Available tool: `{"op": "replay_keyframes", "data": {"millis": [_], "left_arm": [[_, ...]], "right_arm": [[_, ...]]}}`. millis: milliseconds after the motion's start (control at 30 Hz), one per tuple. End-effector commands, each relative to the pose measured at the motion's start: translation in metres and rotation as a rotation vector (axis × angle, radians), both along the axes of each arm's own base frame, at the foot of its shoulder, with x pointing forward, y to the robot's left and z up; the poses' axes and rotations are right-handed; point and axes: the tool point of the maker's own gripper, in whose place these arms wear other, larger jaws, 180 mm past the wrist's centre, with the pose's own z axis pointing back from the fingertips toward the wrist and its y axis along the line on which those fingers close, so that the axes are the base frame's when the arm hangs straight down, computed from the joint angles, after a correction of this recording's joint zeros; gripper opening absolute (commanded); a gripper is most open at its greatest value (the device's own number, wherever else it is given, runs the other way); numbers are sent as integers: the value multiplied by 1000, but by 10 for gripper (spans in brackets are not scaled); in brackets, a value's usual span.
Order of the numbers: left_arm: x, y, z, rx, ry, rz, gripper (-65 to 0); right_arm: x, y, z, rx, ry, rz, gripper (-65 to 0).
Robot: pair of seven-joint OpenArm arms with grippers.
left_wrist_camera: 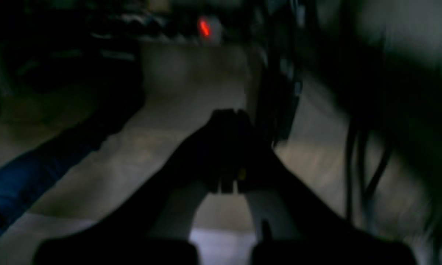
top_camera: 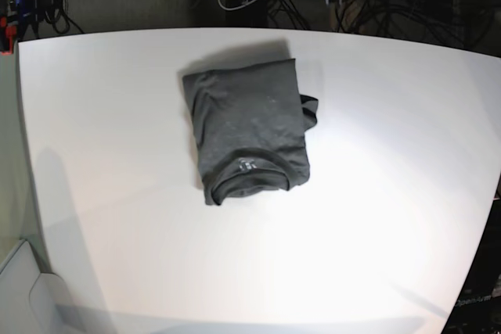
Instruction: Layout the t-shirt on the table in an organized manner, then fold the t-shirt properly
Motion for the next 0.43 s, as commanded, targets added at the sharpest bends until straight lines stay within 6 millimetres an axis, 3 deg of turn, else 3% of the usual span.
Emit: {"op": "replay_keyframes", "data": {"millis": [0,200,267,400], "left_arm": [[-11,11,0,28,20,26,-650],[-6,24,1,87,18,59,-650],[-6,30,2,105,18,60,-650],[-6,33,2,117,19,60,-650]], "right_arm": [[-10,-5,2,-30,13,-1,-650],[-6,28,-3,24,12,57,-650],[7,34,-4,37,-7,89,-650],[15,50,-5,64,-16,148,-650]]}}
